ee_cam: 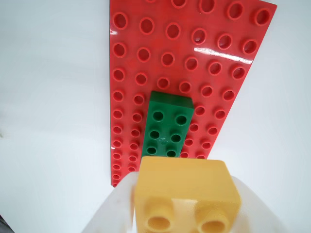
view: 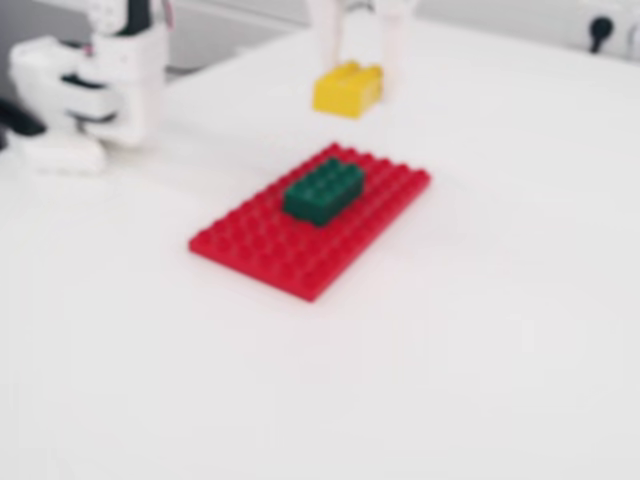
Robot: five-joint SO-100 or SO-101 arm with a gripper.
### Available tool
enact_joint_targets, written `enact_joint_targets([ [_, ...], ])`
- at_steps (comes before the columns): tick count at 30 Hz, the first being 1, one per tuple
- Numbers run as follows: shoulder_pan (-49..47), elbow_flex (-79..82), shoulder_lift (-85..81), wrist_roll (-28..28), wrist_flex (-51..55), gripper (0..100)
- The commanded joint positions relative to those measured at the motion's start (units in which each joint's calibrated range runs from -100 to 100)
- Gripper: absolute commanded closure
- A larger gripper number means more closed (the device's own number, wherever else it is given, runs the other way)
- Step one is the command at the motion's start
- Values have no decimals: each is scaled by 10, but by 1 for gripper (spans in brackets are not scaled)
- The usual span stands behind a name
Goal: Put yellow lego brick onto the green one
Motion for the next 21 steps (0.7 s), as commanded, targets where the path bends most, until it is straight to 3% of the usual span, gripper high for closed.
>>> enact_joint_targets([
  [1,-5,18,-57,-14,3,88],
  [14,-2,242,-133,-38,-142,88],
  [21,-4,258,-143,-35,-157,88],
])
